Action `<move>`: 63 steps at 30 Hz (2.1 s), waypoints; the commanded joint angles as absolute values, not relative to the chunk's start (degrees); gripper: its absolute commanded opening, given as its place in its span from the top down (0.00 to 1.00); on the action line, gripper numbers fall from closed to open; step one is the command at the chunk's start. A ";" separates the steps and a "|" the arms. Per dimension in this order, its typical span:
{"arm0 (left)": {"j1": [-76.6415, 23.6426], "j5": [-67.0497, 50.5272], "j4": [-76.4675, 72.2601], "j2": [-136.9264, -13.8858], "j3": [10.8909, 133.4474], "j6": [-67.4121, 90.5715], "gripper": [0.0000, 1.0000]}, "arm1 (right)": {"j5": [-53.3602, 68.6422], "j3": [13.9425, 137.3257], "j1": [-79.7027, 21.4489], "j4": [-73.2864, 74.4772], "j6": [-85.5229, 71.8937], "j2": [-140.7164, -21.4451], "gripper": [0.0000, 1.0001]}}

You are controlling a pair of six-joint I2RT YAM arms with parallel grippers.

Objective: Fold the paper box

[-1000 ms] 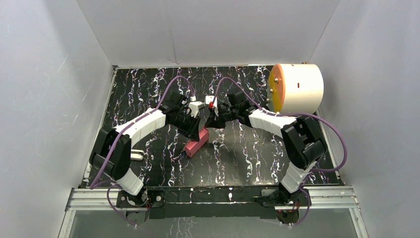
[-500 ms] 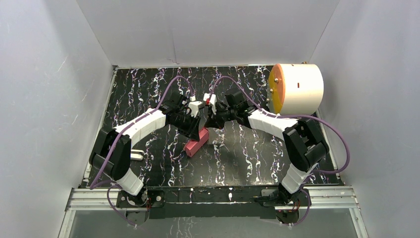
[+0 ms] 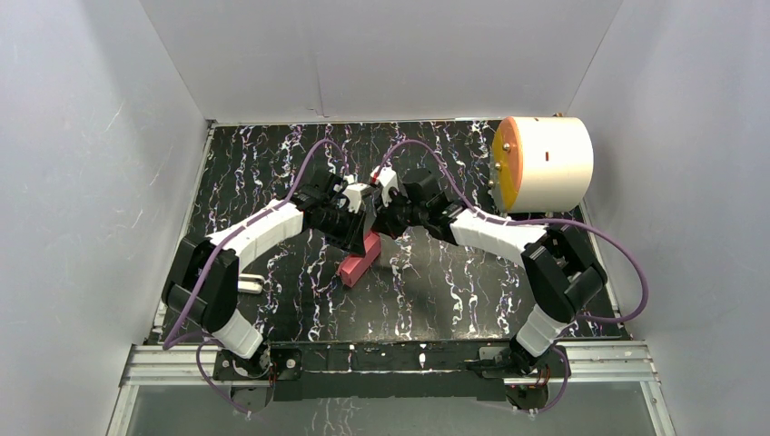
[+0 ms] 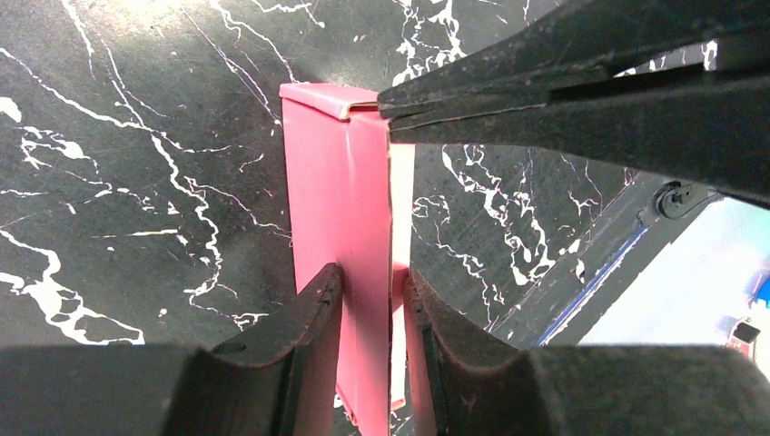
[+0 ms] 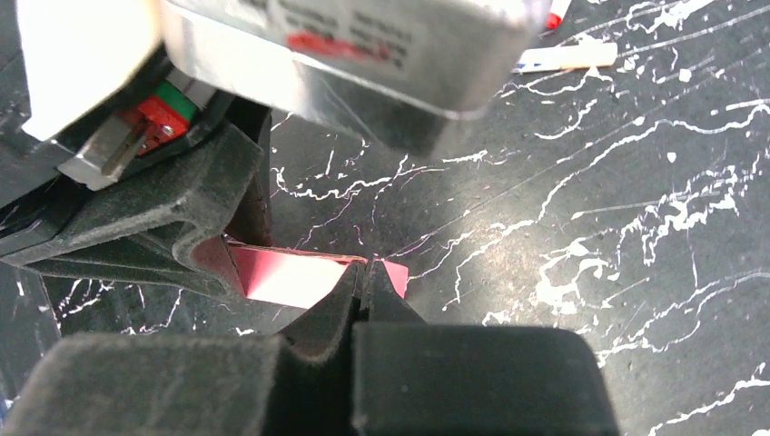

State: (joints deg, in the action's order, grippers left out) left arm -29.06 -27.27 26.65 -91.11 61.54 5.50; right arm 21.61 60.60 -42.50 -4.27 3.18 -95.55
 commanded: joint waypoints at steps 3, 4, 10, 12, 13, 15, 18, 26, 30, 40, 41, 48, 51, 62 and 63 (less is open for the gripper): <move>-28.96 -22.97 24.13 -88.42 60.26 6.72 1.00 | 16.94 57.03 -44.56 -9.46 -4.71 -92.35 1.00; -28.92 -23.23 24.03 -88.42 60.17 6.78 1.00 | 16.84 56.51 -44.88 -10.25 -4.66 -92.30 1.00; -28.94 -23.33 23.66 -88.36 60.03 7.12 1.00 | 15.41 53.91 -45.31 -14.49 -6.16 -93.15 1.00; -28.96 -23.37 23.51 -88.33 59.89 7.12 1.00 | 15.13 52.99 -45.50 -15.71 -6.58 -93.17 1.00; -28.92 -23.31 23.41 -88.33 59.86 7.12 1.00 | 14.88 52.39 -45.69 -16.41 -6.48 -93.08 1.00; -28.92 -23.56 23.44 -88.41 59.88 6.89 1.00 | 14.15 51.24 -45.86 -17.61 -6.17 -92.91 1.00; -28.92 -23.67 23.39 -88.47 59.99 6.74 1.00 | 13.56 50.45 -45.88 -17.60 -6.28 -93.07 1.00; -28.92 -24.10 23.30 -88.60 59.98 6.60 1.00 | 13.24 47.74 -46.31 -18.98 -6.64 -92.99 1.00; -28.92 -24.73 23.29 -88.42 59.84 6.07 0.99 | 12.82 45.83 -46.65 -20.81 -5.27 -92.90 1.00; -28.92 -26.60 23.28 -87.82 59.75 4.06 0.98 | 11.60 41.13 -46.84 -26.14 -2.47 -92.64 1.00; -28.92 -26.76 23.29 -87.80 59.84 3.97 0.98 | 11.68 40.41 -46.84 -27.36 -2.28 -92.64 1.00; -28.92 -28.26 23.39 -87.97 59.75 2.50 0.97 | 12.25 39.23 -46.85 -29.51 1.39 -93.35 1.00; -29.00 -28.57 23.78 -88.21 59.82 1.85 0.97 | 12.02 40.39 -46.85 -27.83 3.87 -92.52 1.00; -29.00 -27.99 25.05 -89.10 60.28 1.34 0.97 | 12.14 41.41 -46.82 -26.03 7.18 -91.77 1.00; -29.00 -28.11 24.98 -89.16 60.37 1.51 0.97 | 12.27 41.41 -46.84 -26.05 7.04 -91.82 1.00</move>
